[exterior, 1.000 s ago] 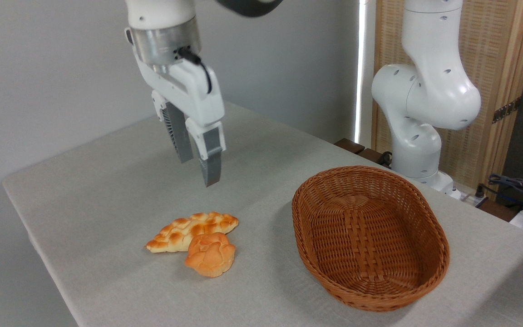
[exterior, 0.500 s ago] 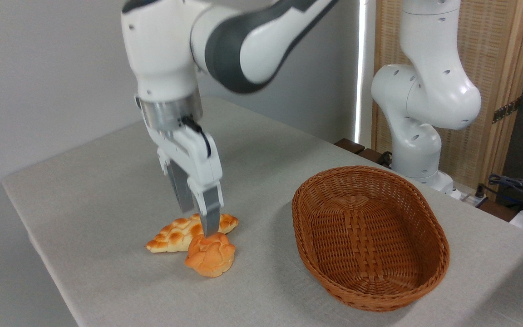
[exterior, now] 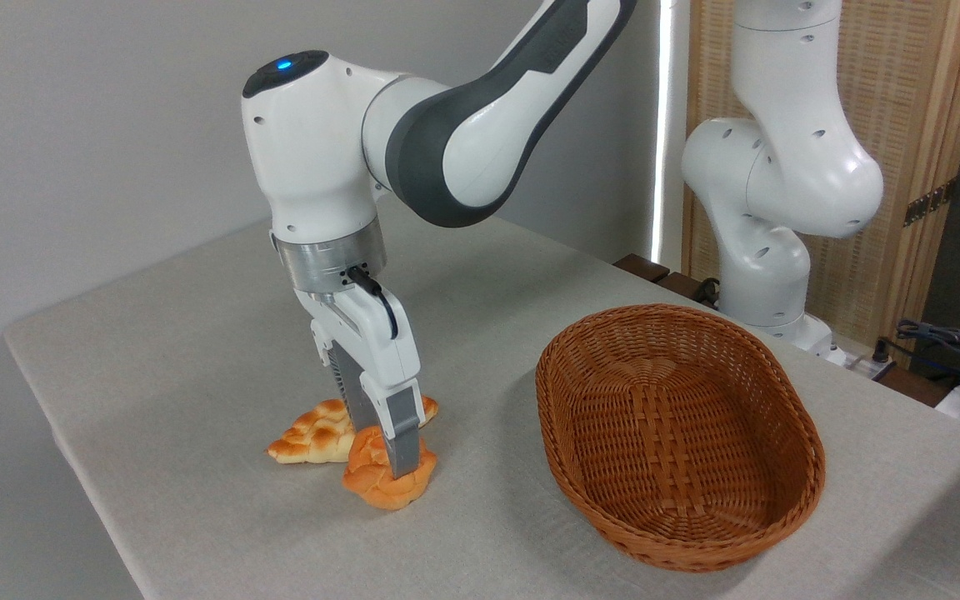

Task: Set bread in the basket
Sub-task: 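Close the gripper fingers around the round orange bun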

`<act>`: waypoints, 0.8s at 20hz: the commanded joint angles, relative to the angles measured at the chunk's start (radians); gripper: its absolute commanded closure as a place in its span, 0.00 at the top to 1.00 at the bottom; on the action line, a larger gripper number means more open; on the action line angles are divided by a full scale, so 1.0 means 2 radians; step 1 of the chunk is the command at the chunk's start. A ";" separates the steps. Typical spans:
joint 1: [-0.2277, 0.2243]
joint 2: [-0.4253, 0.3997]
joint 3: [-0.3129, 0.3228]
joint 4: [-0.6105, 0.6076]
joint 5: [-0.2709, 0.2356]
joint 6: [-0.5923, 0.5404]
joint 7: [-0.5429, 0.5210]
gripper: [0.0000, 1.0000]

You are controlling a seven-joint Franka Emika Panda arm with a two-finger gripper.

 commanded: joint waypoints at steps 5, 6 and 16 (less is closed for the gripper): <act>0.002 0.000 0.004 -0.009 0.006 0.040 0.008 0.98; 0.002 0.000 0.004 -0.009 0.006 0.041 0.008 0.98; 0.004 0.007 0.005 -0.014 0.007 0.034 0.010 0.55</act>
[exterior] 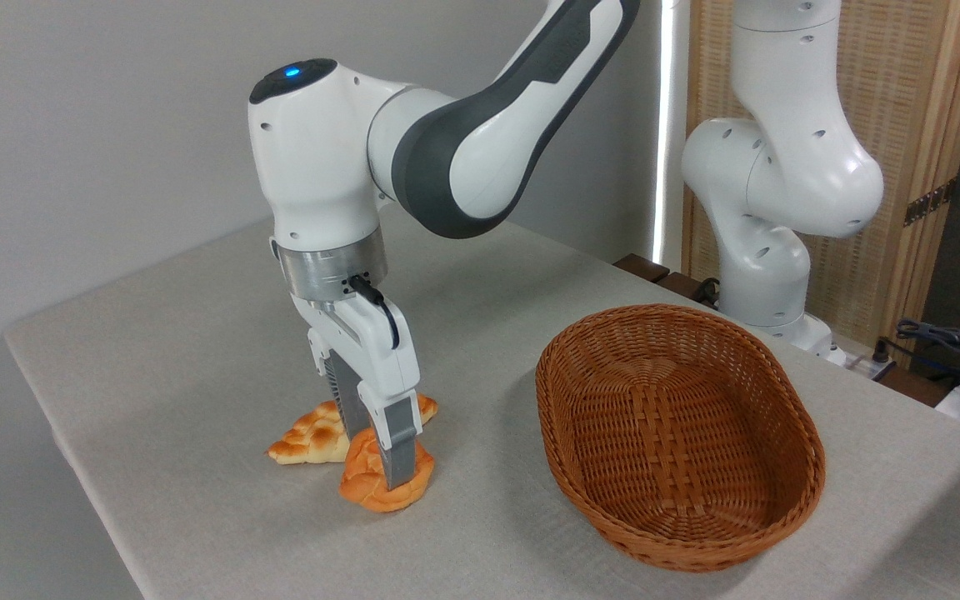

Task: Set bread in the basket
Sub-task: 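Close the gripper fingers around the round orange bun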

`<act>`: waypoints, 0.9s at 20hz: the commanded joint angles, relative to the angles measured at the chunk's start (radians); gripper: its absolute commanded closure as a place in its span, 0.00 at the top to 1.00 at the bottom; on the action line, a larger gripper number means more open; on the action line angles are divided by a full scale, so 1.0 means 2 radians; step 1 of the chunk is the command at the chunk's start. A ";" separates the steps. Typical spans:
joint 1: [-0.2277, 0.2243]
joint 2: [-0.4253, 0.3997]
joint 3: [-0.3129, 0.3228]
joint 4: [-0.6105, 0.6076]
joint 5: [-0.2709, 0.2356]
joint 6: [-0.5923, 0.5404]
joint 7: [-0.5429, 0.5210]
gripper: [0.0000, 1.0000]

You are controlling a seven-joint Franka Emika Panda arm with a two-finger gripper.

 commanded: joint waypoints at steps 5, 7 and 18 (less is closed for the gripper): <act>-0.001 0.003 0.004 -0.007 0.007 -0.022 0.011 0.23; 0.000 0.003 0.005 -0.007 0.007 -0.023 0.011 0.08; 0.006 0.001 0.007 0.022 0.007 -0.023 0.010 0.00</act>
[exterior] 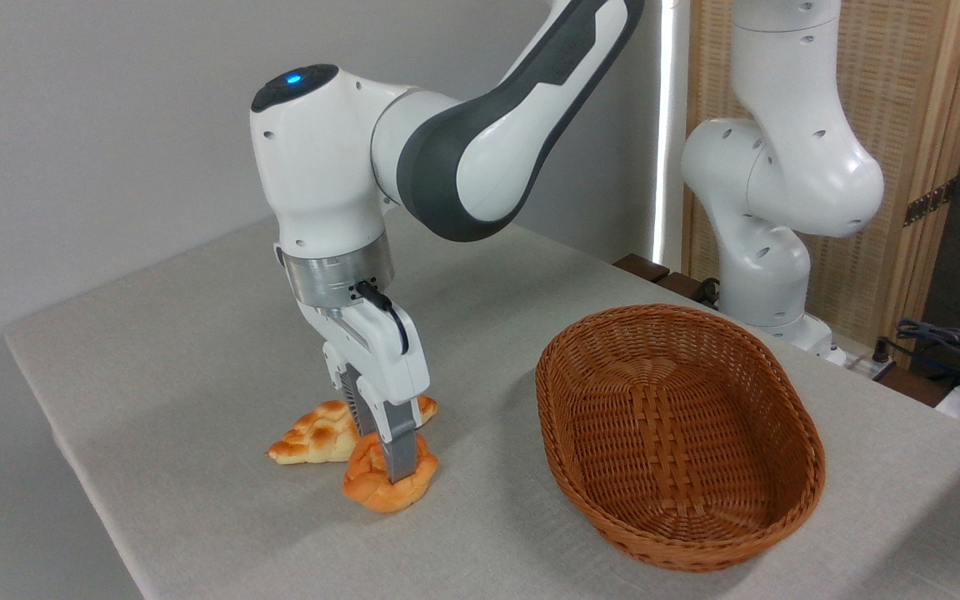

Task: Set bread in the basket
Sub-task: 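Close the gripper fingers around the round orange bun, then lift the bun and carry it over the wicker basket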

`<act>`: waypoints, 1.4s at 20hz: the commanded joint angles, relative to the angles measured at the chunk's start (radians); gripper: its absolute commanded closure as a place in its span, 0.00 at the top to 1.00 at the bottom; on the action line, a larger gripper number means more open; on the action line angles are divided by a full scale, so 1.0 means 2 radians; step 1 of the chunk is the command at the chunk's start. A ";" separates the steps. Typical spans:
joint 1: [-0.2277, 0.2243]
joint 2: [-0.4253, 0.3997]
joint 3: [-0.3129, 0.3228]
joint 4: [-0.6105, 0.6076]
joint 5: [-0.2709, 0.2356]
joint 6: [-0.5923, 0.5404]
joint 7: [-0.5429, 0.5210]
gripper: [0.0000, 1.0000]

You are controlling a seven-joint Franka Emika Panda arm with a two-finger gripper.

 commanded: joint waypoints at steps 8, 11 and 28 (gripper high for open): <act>0.002 -0.003 0.004 0.054 0.037 -0.050 0.030 0.00; 0.002 -0.013 0.004 0.087 0.043 -0.124 0.077 0.00; -0.085 -0.129 0.265 0.002 0.116 -0.238 0.475 0.23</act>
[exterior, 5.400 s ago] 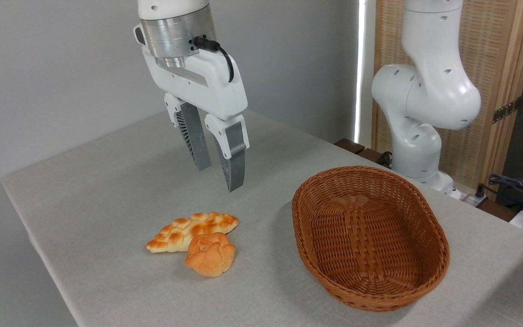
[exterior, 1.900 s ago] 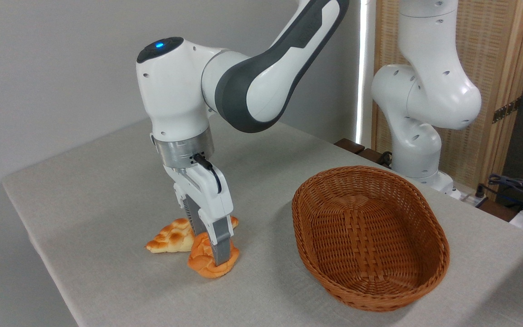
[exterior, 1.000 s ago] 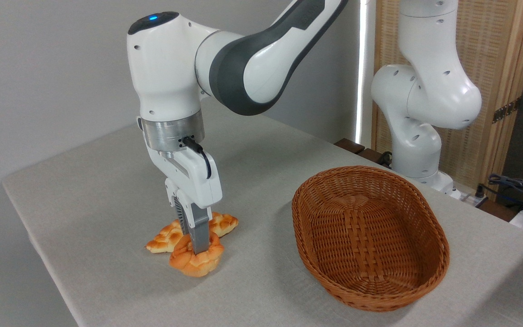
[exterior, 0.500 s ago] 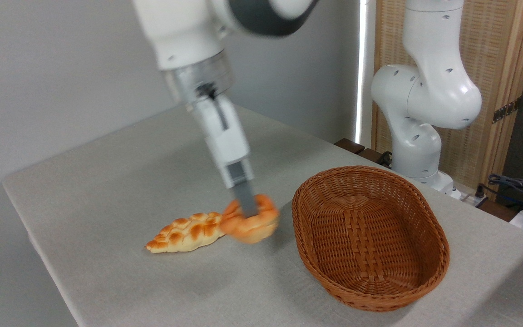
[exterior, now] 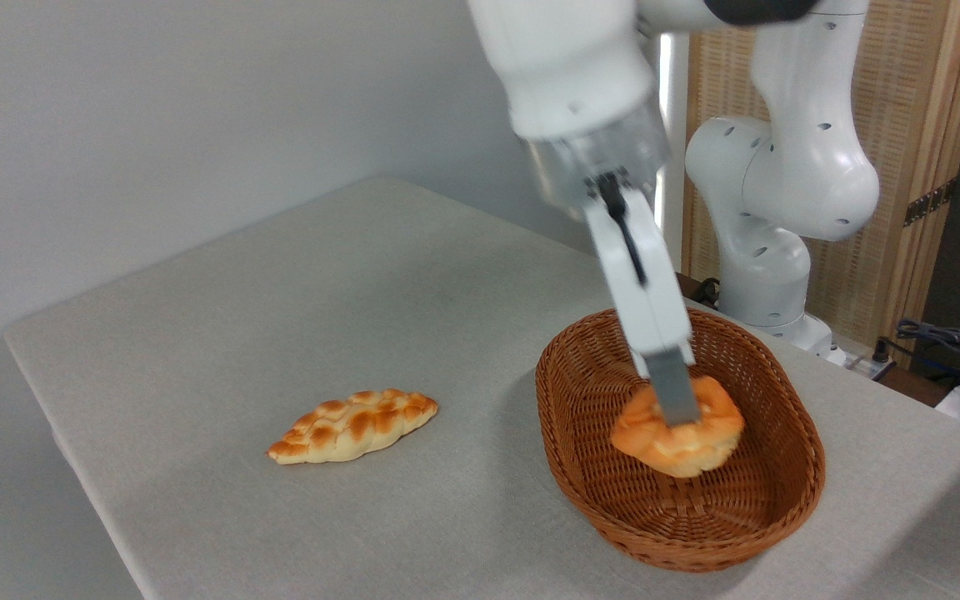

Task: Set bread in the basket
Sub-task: 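Lift the bun and carry it over the wicker basket, then lower the bun into the basket and open the gripper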

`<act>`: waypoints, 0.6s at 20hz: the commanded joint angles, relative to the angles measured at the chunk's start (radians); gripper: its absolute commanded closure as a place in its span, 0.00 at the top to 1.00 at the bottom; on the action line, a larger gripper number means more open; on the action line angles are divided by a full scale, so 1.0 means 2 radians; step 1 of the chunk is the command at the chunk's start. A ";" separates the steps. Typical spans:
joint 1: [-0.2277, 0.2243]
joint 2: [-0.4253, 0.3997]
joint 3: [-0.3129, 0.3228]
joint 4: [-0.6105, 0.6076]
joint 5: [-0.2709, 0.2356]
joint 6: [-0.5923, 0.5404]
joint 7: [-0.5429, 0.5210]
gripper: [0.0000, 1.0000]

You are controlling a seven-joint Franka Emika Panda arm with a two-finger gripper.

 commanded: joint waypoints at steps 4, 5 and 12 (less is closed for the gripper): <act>-0.019 0.002 0.013 -0.070 0.010 0.034 0.005 0.41; -0.019 0.005 0.013 -0.075 0.010 0.039 0.005 0.42; -0.020 0.009 0.013 -0.079 0.010 0.054 0.005 0.87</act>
